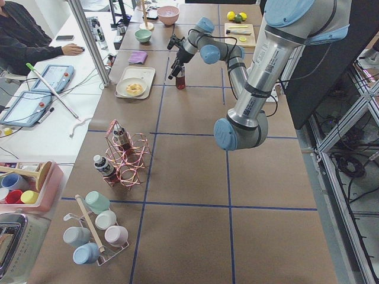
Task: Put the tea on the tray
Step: 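Withdraw the left arm while the right arm reaches toward the standing bottle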
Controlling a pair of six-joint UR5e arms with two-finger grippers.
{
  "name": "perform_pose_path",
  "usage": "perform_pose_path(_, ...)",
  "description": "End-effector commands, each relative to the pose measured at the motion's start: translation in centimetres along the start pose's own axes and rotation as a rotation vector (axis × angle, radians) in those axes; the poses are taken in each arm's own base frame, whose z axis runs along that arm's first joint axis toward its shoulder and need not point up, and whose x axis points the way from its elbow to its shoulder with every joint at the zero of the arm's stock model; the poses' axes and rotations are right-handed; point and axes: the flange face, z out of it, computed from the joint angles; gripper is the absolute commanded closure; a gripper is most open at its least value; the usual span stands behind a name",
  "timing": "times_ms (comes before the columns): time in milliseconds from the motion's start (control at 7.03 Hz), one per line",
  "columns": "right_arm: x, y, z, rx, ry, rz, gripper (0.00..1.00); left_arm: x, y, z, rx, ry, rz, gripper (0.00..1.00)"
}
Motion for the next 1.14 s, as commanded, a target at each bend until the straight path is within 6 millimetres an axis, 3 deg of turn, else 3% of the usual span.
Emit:
perform_pose_path(0,-9.5,0.5,1.5,0.023,0.0,0.034,0.0,-8.5,0.1,-1.0,-0.103,-0.018,0.003,0.0)
perform_pose_path(142,-13.3,0.4,2.4,0.018,-0.017,0.061,0.0,-13.3,-0.7,-1.3,-0.161,-0.029,0.017,0.0)
perform_pose_path(569,-26.2,1.6,5.4,0.042,-0.051,0.166,0.0,-26.8,0.5,-0.9,-0.303,-0.1,0.13,0.0)
perform_pose_path(853,-35.8,3.2,5.8,0.02,0.045,0.164,0.0,-32.1,0.3,-0.7,-0.35,-0.106,0.131,0.0)
perform_pose_path(996,-39.8,5.5,7.3,0.04,0.074,0.142,0.0,-35.2,1.0,-0.5,-0.379,-0.105,0.079,0.0)
